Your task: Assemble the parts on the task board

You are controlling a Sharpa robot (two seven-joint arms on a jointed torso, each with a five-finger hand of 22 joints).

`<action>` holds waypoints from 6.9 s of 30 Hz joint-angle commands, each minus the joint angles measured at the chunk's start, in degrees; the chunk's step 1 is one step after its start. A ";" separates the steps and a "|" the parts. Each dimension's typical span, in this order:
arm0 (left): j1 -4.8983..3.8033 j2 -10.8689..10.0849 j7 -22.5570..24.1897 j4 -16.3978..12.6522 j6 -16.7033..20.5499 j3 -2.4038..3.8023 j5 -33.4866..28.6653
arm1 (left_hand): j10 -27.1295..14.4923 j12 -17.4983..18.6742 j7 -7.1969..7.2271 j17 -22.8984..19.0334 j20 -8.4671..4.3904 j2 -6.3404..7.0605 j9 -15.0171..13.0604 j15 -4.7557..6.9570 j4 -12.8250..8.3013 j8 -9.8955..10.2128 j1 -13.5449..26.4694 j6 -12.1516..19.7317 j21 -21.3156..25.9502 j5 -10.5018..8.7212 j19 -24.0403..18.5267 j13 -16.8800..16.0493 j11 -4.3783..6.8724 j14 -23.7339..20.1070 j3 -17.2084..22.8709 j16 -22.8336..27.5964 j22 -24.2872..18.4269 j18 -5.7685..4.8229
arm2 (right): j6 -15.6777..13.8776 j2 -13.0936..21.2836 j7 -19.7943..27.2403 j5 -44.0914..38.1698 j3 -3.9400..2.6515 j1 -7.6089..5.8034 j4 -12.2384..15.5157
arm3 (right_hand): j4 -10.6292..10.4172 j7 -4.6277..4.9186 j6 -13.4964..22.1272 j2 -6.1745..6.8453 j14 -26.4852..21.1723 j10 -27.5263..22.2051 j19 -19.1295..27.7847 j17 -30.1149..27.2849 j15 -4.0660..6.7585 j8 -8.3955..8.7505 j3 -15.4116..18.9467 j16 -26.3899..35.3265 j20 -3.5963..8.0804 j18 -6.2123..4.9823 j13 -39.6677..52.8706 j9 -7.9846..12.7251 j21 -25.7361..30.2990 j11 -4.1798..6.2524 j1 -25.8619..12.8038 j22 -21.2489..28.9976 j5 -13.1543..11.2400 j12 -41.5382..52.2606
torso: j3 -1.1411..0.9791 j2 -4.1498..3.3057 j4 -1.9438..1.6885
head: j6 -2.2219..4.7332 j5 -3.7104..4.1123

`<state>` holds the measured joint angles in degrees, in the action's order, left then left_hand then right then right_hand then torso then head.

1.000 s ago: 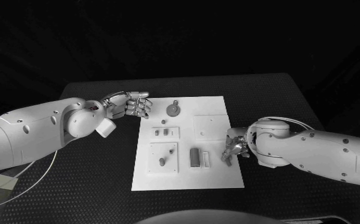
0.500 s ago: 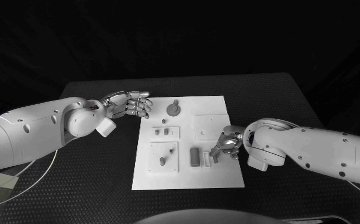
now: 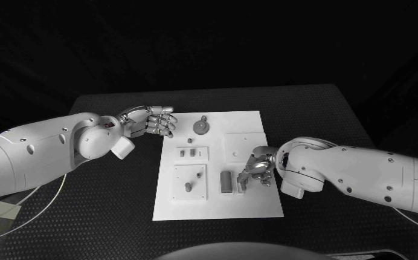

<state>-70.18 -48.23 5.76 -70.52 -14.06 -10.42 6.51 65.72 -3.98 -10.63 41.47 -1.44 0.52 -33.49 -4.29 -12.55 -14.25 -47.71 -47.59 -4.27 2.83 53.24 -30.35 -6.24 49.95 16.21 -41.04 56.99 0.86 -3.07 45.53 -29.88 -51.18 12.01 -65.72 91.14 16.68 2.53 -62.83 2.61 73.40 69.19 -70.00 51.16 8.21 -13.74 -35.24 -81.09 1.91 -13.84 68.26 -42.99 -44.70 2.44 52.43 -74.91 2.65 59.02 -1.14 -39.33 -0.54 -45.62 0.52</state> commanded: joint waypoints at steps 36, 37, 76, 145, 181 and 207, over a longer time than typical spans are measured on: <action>-0.04 -0.03 -0.07 -0.32 -0.86 0.01 0.12 | -0.07 -0.04 0.18 0.10 0.08 0.10 -0.08 -0.03 -0.07 -0.25 0.93 -0.35 0.11 -0.03 -0.29 -0.12 0.14 -0.51 0.39 -0.06 0.14 0.12 | 1.87 -1.43 -0.24 -2.72 0.47 0.24 -1.60 | 0.23 1.32 1.00 -3.19 0.31 0.31 0.24 0.06 0.22 -0.08 0.86 -0.16 -0.11 -1.16 0.11 0.00 -0.34 0.04 2.91 -1.20 0.25 -0.16 | 0.03 0.01 -0.02 | -0.17 -0.52; -0.04 -0.05 -0.08 -0.32 -0.83 0.01 0.12 | -0.07 -0.04 0.18 0.10 0.08 0.10 -0.08 -0.03 -0.07 -0.25 0.94 -0.35 0.11 -0.03 -0.29 -0.12 0.14 -0.51 0.39 -0.06 0.14 0.12 | 1.98 -1.48 -0.22 -2.90 0.47 0.25 -1.65 | 0.22 1.32 1.00 -3.16 0.31 0.30 0.24 0.05 0.22 -0.08 0.89 -0.16 -0.11 -1.16 0.11 0.01 -0.34 0.04 2.90 -1.20 0.25 -0.17 | 0.01 0.01 -0.03 | -0.17 -0.53; -0.04 -0.06 -0.42 -0.17 -0.93 0.01 0.13 | -0.11 -0.02 0.17 0.10 0.07 0.16 -0.08 -0.03 -0.09 -0.23 1.21 -0.29 0.12 -0.03 -0.32 -0.16 0.13 -0.54 0.47 -0.07 0.19 0.15 | 1.38 -2.37 0.36 -4.81 0.47 0.76 -2.66 | -0.71 1.40 0.48 -1.86 0.43 0.37 -0.26 -0.19 0.19 0.47 1.70 0.10 -0.19 -1.16 0.04 0.54 0.11 -0.03 -2.28 -0.89 0.24 -0.52 | 0.00 -0.01 -0.01 | -0.22 -0.32; -1.58 4.06 8.88 3.87 16.97 0.12 -0.71 | -11.51 0.53 1.46 -7.21 3.38 -0.25 0.47 -3.43 -3.81 1.09 1.17 3.23 0.68 -0.01 -7.25 6.84 -1.58 -6.64 4.32 12.09 -3.87 -0.04 | -9.03 -9.18 44.44 25.01 -9.56 -1.71 -32.04 | -3.01 6.64 10.68 2.93 -14.67 -12.05 18.05 -11.27 -5.98 5.18 -1.77 24.08 -6.98 1.50 -15.80 1.81 16.85 -5.45 -5.40 5.10 0.25 -20.00 | -0.02 4.42 1.10 | 11.05 -1.91; 3.45 8.66 16.13 0.43 37.54 4.70 -4.47 | -65.72 3.98 10.63 -41.47 1.44 -0.52 33.49 4.29 12.55 14.25 47.71 47.59 4.27 -2.83 -53.24 30.35 6.24 -49.95 -16.21 41.04 -56.99 -0.86 | -19.58 -10.45 52.05 37.13 -14.24 2.92 -28.34 | -16.68 -2.53 62.83 -2.61 -73.40 -69.19 70.00 -51.16 -8.21 13.74 35.24 81.09 -1.91 13.84 -68.26 42.99 44.70 -2.44 -52.43 74.91 -2.65 -59.02 | 1.11 8.12 0.56 | 11.31 -0.56; 10.02 3.54 24.03 -19.44 58.18 10.42 -6.51 | -65.72 3.98 10.63 -41.47 1.44 -0.52 33.49 4.29 12.55 14.25 47.71 47.59 4.27 -2.83 -53.24 30.35 6.24 -49.95 -16.21 41.04 -56.99 -0.86 | -41.05 -0.84 59.68 51.18 -12.01 5.56 -1.19 | -16.68 -2.53 62.83 -2.61 -73.40 -69.19 70.00 -51.16 -8.21 13.74 35.24 81.09 -1.91 13.84 -68.26 42.99 44.70 -2.44 -52.43 74.91 -2.65 -59.02 | 1.14 8.15 0.54 | 11.24 -0.52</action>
<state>-60.18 -44.72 27.96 -89.77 42.29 -0.06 0.24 0.31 -0.38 0.01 0.06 0.00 -0.03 -0.05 -0.01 -0.05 -0.17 -0.41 -0.30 -0.18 0.19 0.21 -0.06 0.00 0.20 0.22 -0.20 0.06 0.90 -42.15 44.66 27.90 -1.37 0.02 -60.18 89.83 0.00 0.00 -0.25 0.01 0.26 0.21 -0.30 0.05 -0.02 -0.20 -0.25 -0.20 -0.01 -0.81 0.06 -0.05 -0.20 0.00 0.33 -0.05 0.40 0.39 0.00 -31.18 0.00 -34.38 0.00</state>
